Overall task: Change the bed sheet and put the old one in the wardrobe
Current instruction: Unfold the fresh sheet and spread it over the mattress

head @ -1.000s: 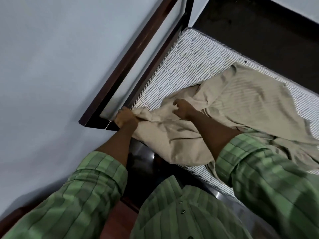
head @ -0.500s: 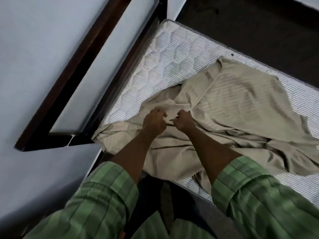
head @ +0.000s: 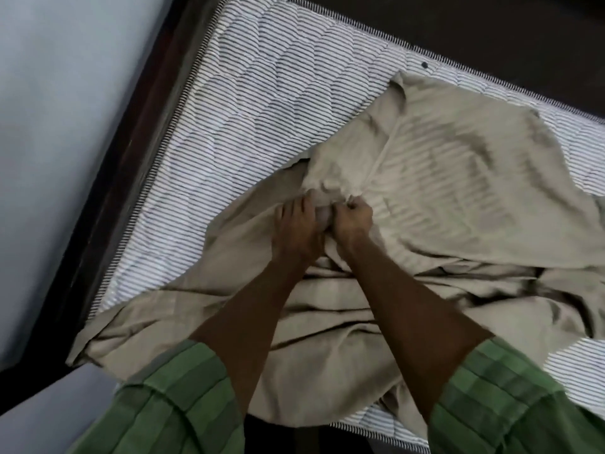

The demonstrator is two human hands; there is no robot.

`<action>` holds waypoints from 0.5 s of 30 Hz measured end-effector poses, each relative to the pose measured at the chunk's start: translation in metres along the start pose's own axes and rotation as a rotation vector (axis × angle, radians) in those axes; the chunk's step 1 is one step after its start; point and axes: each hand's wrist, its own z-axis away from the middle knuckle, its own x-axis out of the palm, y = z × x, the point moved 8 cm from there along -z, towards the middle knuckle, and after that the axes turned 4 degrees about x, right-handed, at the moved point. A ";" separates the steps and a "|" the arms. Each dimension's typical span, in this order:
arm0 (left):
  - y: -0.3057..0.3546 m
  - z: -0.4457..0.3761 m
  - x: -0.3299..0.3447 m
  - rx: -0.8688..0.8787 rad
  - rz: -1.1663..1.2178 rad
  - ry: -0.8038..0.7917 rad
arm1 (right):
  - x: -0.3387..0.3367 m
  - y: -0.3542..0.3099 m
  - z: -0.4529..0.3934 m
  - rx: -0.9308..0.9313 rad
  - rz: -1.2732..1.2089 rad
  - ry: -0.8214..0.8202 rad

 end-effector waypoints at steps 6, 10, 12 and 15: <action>-0.063 -0.051 -0.017 -0.268 0.341 0.285 | 0.064 -0.091 0.031 -0.416 -0.212 -0.266; -0.115 -0.084 -0.022 -0.486 0.329 0.152 | 0.077 -0.095 0.020 -0.604 0.017 -0.159; -0.106 -0.090 -0.024 -0.309 0.271 0.099 | 0.090 -0.086 0.013 -0.777 0.405 -0.103; -0.086 -0.083 -0.006 -0.231 0.472 -0.100 | 0.110 -0.075 0.008 -0.854 0.852 -0.003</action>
